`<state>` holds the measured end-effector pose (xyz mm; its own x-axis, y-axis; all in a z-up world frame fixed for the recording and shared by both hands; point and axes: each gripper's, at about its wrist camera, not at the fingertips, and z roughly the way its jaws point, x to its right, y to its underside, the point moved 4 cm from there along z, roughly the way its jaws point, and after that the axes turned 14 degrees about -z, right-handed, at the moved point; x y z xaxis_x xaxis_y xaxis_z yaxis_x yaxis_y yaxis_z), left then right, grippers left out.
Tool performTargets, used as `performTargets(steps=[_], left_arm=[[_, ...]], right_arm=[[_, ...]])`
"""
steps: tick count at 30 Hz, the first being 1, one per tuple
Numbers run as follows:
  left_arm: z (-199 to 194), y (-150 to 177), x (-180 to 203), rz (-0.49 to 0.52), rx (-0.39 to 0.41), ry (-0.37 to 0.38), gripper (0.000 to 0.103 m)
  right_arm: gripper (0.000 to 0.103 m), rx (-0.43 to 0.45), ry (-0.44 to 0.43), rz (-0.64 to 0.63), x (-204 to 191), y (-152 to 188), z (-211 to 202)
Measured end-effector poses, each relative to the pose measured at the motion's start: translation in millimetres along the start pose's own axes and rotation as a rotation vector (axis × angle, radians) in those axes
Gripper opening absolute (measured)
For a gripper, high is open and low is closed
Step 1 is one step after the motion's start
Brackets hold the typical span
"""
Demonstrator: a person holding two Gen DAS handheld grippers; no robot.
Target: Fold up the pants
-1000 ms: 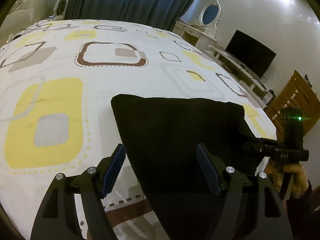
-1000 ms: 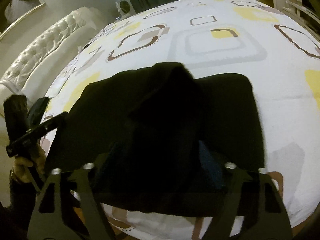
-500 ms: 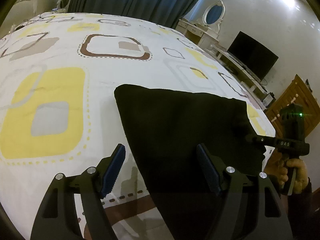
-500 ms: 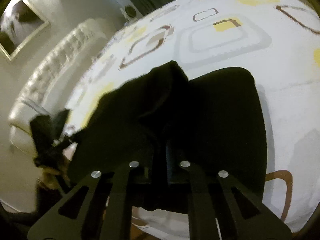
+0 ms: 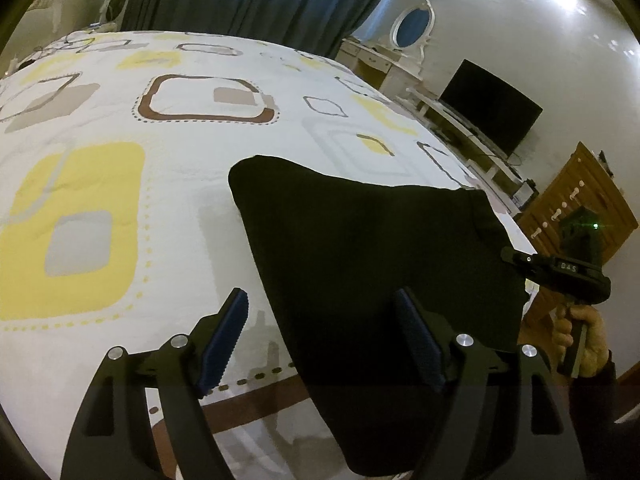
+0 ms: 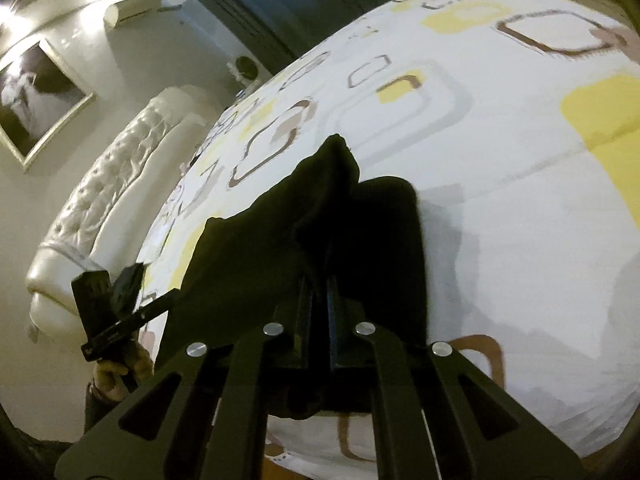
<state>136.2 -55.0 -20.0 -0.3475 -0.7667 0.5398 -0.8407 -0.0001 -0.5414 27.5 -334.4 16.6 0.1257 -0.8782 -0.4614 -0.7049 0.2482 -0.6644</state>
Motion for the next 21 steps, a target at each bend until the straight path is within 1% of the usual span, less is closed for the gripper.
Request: performTargets(steps=[3, 8, 10, 13, 16, 21], left_arm=[[6.0, 0.1, -0.1, 0.004, -0.012, -0.019, 0.075], [11.4, 0.4, -2.1, -0.009, -0.021, -0.034, 0.078], [13.7, 1.4, -1.5, 0.001, -0.022, -0.056, 0.080], [17.0, 3.8, -0.2, 0.014, -0.025, -0.073, 0.080], [20.1, 5.6, -0.1, 0.009, -0.029, -0.076, 0.080], [20.0, 7.3, -0.4, 0.000, -0.029, -0.073, 0.081]], right_arm=[[0.005, -0.005, -0.005, 0.022, 11.4, 5.1, 3.2], [0.006, 0.004, -0.041, 0.077, 27.5, 13.1, 12.8], [0.006, 0.004, -0.050, 0.094, 33.0, 16.6, 15.5], [0.006, 0.006, -0.067, 0.119, 41.7, 22.0, 19.8], [0.006, 0.009, -0.084, 0.142, 48.6, 26.4, 23.3], [0.007, 0.011, -0.107, 0.156, 48.7, 26.9, 23.8]])
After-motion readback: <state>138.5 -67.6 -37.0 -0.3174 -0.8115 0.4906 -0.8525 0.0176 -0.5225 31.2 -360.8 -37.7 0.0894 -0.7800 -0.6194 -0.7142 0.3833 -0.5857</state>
